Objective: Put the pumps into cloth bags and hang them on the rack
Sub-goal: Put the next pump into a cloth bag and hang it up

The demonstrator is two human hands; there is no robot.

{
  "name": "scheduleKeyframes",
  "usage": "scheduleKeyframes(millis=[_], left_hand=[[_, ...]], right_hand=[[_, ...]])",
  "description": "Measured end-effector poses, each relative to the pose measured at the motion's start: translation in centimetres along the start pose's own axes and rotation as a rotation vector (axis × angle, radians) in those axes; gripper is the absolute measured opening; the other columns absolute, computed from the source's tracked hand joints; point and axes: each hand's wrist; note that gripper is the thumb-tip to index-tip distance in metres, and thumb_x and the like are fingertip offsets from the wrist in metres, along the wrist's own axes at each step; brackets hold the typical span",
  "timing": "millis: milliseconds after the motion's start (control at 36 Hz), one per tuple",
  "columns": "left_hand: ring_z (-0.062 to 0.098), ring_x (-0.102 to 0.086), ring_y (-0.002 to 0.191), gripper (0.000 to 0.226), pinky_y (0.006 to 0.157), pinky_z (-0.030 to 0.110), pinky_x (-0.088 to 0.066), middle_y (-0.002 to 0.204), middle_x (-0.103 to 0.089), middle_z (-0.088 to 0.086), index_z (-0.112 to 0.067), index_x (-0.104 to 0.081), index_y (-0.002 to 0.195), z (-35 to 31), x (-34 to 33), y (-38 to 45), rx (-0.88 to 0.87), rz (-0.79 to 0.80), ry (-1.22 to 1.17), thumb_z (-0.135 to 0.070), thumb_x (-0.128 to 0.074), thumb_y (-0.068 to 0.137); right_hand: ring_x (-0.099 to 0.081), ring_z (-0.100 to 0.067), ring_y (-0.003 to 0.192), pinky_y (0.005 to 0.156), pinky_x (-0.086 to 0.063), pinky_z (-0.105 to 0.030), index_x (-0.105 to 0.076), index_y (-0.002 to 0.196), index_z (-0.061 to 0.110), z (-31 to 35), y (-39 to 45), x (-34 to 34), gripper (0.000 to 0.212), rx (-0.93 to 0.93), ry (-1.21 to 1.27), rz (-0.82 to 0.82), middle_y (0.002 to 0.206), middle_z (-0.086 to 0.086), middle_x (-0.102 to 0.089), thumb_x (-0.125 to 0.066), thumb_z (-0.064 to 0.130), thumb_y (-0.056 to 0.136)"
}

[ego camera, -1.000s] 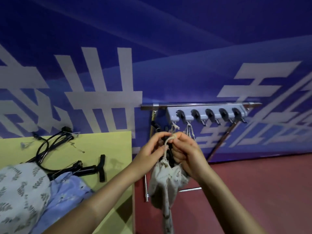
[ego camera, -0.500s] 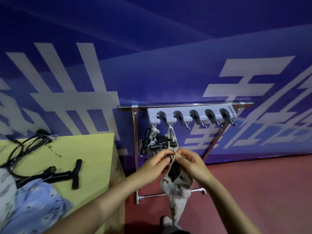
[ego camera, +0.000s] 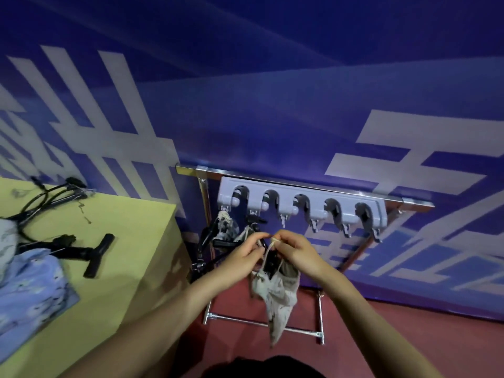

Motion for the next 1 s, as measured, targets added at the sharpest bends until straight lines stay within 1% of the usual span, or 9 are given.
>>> scheduleKeyframes(millis=[111, 306, 389, 472, 556, 667, 778, 889, 1000], left_hand=[[0.020, -0.052, 0.078, 0.035, 0.071, 0.032, -0.044, 0.091, -0.054, 0.005, -0.044, -0.049, 0.121, -0.1, -0.5, 1.4, 0.052, -0.061, 0.005, -0.016, -0.042, 0.101], [0.014, -0.059, 0.074, 0.034, 0.066, 0.020, -0.048, 0.085, -0.056, 0.004, -0.035, -0.047, 0.123, 0.1, -1.5, 3.1, 0.029, -0.125, 0.043, -0.013, -0.053, 0.096], [0.019, -0.062, 0.073, 0.045, 0.076, 0.034, -0.051, 0.077, -0.061, 0.002, -0.036, -0.047, 0.124, 0.7, -2.1, 3.5, -0.008, -0.170, 0.073, -0.015, -0.064, 0.089], [0.016, -0.063, 0.074, 0.049, 0.078, 0.033, -0.051, 0.078, -0.064, -0.001, -0.038, -0.047, 0.125, 1.0, -3.0, 3.9, -0.010, -0.224, 0.114, -0.022, -0.070, 0.085], [0.009, -0.062, 0.073, 0.046, 0.075, 0.029, -0.051, 0.074, -0.061, -0.007, -0.034, -0.048, 0.124, 0.8, -3.9, 4.2, -0.002, -0.289, 0.153, -0.026, -0.070, 0.084], [0.014, -0.064, 0.073, 0.037, 0.068, 0.037, -0.052, 0.077, -0.064, -0.004, -0.032, -0.048, 0.111, 0.9, -5.3, 4.9, 0.003, -0.415, 0.164, -0.031, -0.071, 0.082], [0.013, -0.061, 0.067, 0.034, 0.065, 0.040, -0.052, 0.073, -0.059, -0.007, -0.026, -0.046, 0.107, 0.4, -6.4, 5.4, -0.020, -0.497, 0.121, -0.020, -0.070, 0.083], [0.010, -0.054, 0.059, 0.029, 0.060, 0.036, -0.046, 0.070, -0.053, -0.008, -0.024, -0.045, 0.098, 0.5, -6.5, 5.5, -0.036, -0.542, 0.109, -0.005, -0.060, 0.084], [0.012, -0.052, 0.059, 0.022, 0.059, 0.034, -0.044, 0.073, -0.050, -0.005, -0.020, -0.046, 0.094, 1.5, -5.7, 5.1, -0.087, -0.597, 0.100, -0.002, -0.056, 0.086]], right_hand=[[-0.043, -0.003, 0.053, 0.059, -0.035, -0.028, -0.052, 0.072, 0.023, -0.7, 2.8, 1.1, 0.029, 0.011, -0.166, -0.097, 0.056, 0.009, -0.049, -0.049, 0.013, 0.098], [-0.059, -0.031, 0.078, 0.063, -0.034, -0.034, -0.062, 0.087, 0.008, -1.7, 4.9, 1.2, 0.020, 0.061, -0.402, -0.171, 0.081, -0.013, -0.066, -0.050, 0.019, 0.099], [-0.062, -0.029, 0.079, 0.063, -0.037, -0.032, -0.065, 0.090, 0.011, -1.8, 5.3, 1.8, 0.018, 0.065, -0.388, -0.237, 0.084, -0.012, -0.069, -0.050, 0.017, 0.098], [-0.063, -0.027, 0.082, 0.064, -0.040, -0.032, -0.068, 0.095, 0.008, -1.8, 6.1, 2.4, 0.018, 0.042, -0.396, -0.255, 0.088, -0.011, -0.070, -0.052, 0.016, 0.097], [-0.058, -0.024, 0.073, 0.062, -0.035, -0.029, -0.066, 0.090, 0.013, -1.8, 6.9, 2.8, 0.014, -0.023, -0.405, -0.211, 0.073, 0.001, -0.061, -0.052, 0.012, 0.095], [-0.060, -0.020, 0.063, 0.058, -0.044, -0.026, -0.059, 0.077, 0.022, -1.8, 7.5, 3.5, 0.019, -0.054, -0.382, -0.145, 0.060, 0.009, -0.054, -0.055, 0.012, 0.093], [-0.054, -0.011, 0.058, 0.049, -0.037, -0.012, -0.062, 0.079, 0.021, -1.7, 7.5, 3.9, 0.017, -0.031, -0.365, -0.104, 0.062, 0.004, -0.058, -0.056, 0.012, 0.092], [-0.053, -0.008, 0.055, 0.057, -0.042, -0.023, -0.061, 0.078, 0.021, -2.1, 7.5, 4.0, 0.020, -0.029, -0.278, -0.098, 0.062, 0.004, -0.060, -0.057, 0.011, 0.093], [-0.047, -0.002, 0.051, 0.057, -0.038, -0.019, -0.061, 0.080, 0.018, -2.6, 7.2, 4.0, 0.015, 0.001, -0.271, -0.071, 0.059, 0.009, -0.053, -0.059, 0.013, 0.094]])
Point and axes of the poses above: each hand's wrist, its own y-axis towards the middle knuckle, its own x-axis out of the back of the hand, z = x × y
